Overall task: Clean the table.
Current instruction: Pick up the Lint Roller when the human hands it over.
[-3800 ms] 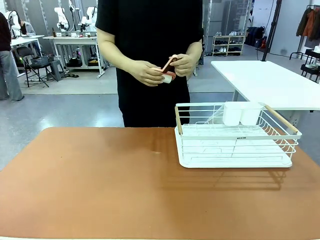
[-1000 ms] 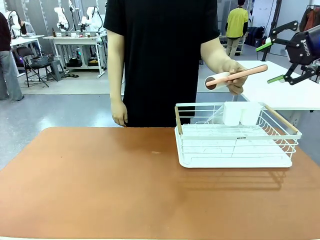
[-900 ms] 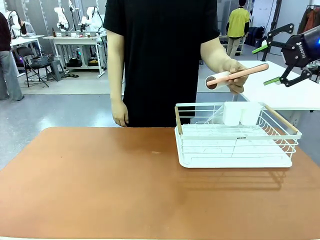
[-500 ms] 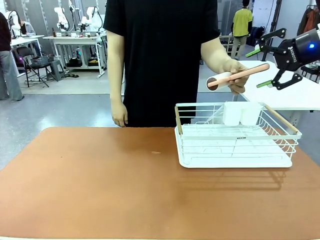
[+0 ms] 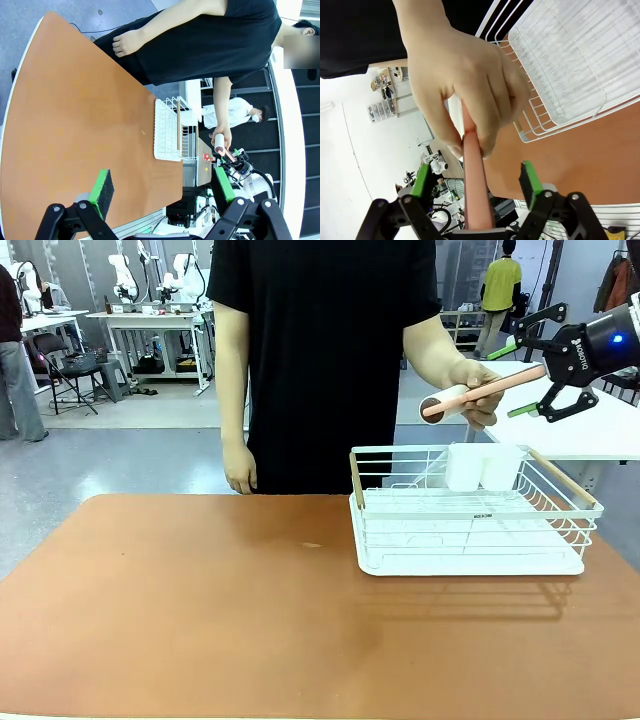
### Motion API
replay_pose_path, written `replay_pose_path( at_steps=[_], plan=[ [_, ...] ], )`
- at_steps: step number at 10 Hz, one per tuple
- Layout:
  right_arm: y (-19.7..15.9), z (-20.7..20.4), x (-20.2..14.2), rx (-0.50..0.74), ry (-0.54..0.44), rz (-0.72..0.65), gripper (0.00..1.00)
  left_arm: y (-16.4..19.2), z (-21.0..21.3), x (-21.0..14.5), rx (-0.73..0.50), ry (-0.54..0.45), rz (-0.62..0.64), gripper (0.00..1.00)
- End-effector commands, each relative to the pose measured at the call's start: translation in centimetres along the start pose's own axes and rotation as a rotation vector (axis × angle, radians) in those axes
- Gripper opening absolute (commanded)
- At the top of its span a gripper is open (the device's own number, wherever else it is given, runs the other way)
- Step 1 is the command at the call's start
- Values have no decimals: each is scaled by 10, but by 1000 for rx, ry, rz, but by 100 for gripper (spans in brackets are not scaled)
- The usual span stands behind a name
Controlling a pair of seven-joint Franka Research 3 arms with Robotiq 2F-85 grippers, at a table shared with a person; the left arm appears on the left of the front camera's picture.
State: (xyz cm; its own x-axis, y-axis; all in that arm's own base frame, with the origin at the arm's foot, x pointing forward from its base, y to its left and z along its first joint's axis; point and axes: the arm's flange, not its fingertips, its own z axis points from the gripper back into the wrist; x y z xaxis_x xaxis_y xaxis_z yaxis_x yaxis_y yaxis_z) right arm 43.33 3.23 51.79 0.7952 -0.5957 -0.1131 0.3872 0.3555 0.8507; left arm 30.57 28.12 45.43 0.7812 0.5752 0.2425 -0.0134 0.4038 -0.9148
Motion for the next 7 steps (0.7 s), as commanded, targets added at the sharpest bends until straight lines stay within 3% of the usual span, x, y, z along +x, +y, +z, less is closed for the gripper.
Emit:
replay_pose_path(
  at_steps=[1,7],
  plan=[
    [-1,-5,0,22,-16,25,69,0,2,-2,-29,-10,-20,100],
    [-2,-1,2,25,-30,24,11,0,2,-2,-29,-10,-20,100]
  ],
)
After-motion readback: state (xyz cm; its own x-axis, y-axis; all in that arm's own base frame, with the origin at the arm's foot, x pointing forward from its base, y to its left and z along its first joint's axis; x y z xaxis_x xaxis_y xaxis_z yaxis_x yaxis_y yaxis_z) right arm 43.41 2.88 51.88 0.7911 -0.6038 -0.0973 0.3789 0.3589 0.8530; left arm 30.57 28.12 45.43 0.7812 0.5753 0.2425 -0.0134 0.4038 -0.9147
